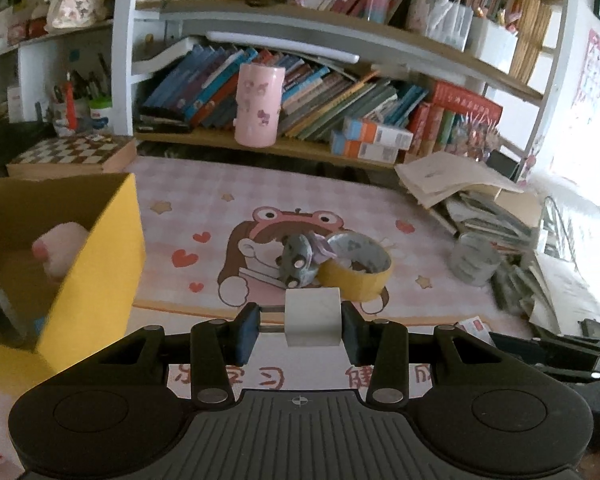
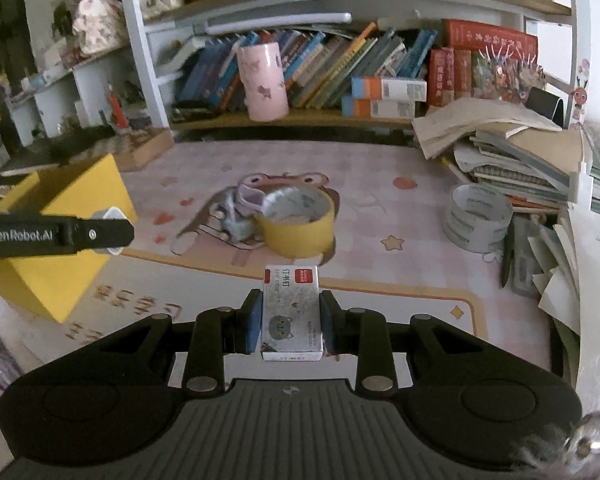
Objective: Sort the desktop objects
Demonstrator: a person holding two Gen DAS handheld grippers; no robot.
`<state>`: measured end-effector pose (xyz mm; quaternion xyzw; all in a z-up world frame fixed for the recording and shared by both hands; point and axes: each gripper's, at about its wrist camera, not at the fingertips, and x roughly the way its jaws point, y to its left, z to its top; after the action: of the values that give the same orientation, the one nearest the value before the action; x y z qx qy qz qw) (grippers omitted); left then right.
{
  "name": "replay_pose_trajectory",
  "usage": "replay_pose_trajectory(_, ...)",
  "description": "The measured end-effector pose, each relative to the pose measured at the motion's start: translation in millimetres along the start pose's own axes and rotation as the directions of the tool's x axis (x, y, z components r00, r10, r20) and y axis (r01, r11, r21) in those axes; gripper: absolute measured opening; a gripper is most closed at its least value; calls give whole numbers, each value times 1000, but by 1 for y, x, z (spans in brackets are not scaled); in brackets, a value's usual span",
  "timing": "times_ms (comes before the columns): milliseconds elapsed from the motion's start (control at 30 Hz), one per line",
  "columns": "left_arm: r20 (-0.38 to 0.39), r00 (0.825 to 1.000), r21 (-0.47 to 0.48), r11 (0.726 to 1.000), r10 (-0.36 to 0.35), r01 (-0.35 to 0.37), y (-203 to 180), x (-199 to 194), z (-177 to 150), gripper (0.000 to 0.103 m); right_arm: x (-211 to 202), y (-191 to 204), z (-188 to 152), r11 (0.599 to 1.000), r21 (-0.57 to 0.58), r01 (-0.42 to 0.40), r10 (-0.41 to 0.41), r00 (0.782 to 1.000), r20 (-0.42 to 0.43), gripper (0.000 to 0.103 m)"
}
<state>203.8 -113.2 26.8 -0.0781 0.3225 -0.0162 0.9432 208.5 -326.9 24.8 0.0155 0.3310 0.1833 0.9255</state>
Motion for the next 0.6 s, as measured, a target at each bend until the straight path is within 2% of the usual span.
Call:
replay_pose_trajectory(300, 16, 998, -13, 998, -65, 65, 18, -33, -13, 41, -23, 34, -9, 1000, -7, 17, -17, 1000, 1, 27)
replay_pose_trajectory(600, -8, 990, 0, 990, -142, 142, 42, -54, -28, 41, -35, 72, -21, 998, 6, 66, -66, 998, 7, 27)
